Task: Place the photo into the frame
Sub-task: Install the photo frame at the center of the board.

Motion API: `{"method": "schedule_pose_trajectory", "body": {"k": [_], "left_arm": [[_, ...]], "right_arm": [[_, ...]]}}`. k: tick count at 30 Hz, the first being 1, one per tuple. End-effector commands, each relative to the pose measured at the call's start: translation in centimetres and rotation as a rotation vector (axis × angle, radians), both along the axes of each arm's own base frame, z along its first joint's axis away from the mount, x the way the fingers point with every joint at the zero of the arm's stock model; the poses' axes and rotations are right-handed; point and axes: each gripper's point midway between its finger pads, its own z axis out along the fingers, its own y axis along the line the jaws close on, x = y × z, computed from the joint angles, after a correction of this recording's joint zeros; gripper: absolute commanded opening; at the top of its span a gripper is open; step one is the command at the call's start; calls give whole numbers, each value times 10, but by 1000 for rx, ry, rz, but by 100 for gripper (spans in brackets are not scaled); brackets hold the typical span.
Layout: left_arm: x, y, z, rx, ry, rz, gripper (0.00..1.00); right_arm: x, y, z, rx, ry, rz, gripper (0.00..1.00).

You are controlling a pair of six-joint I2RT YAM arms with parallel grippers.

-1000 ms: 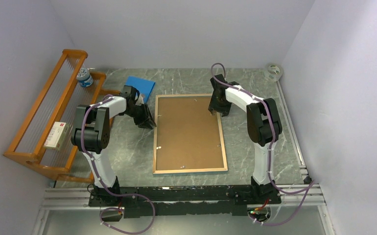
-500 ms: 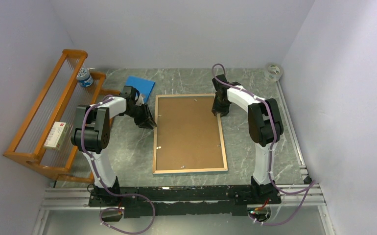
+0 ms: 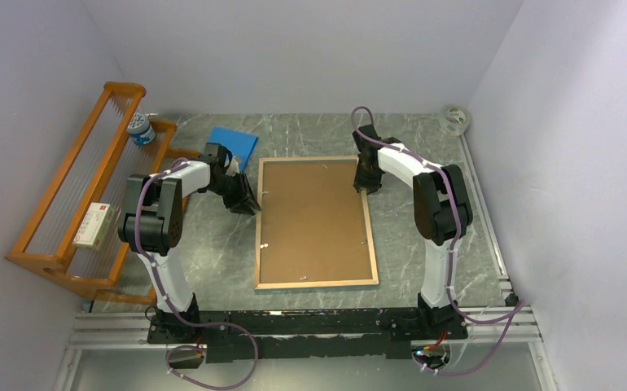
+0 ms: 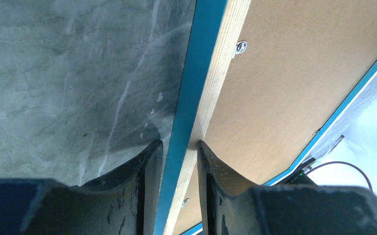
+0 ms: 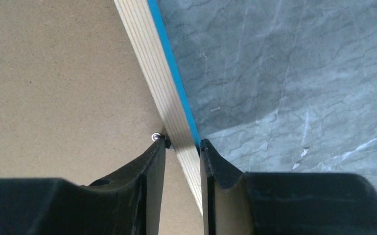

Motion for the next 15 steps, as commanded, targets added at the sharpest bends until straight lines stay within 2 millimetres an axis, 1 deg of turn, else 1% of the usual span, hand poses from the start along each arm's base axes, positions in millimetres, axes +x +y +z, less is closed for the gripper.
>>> {"method": "schedule_pose_trajectory", "body": {"k": [1, 3, 4, 5, 7, 11, 15], "left_arm": [[-1, 1, -5, 6, 13, 9, 37], [-1, 1, -5, 6, 12, 8, 38], [0, 1, -4, 7, 11, 7, 38], [-1, 1, -4, 8, 12, 6, 38], [0, 1, -4, 12, 10, 5, 38], [0, 1, -5, 12, 14, 4, 38], [0, 1, -5, 11, 13, 4, 38]], "right_arm": [[3, -13, 23, -56, -61, 3, 24], [6, -15, 28, -69, -73, 21, 39], [7, -14, 29, -69, -75, 35, 44], [7, -14, 30, -74, -75, 56, 48], [7, -12, 31, -69, -69, 95, 52], [3, -10, 28, -68, -52, 161, 53], [-3, -8, 24, -58, -31, 208, 47]]}}
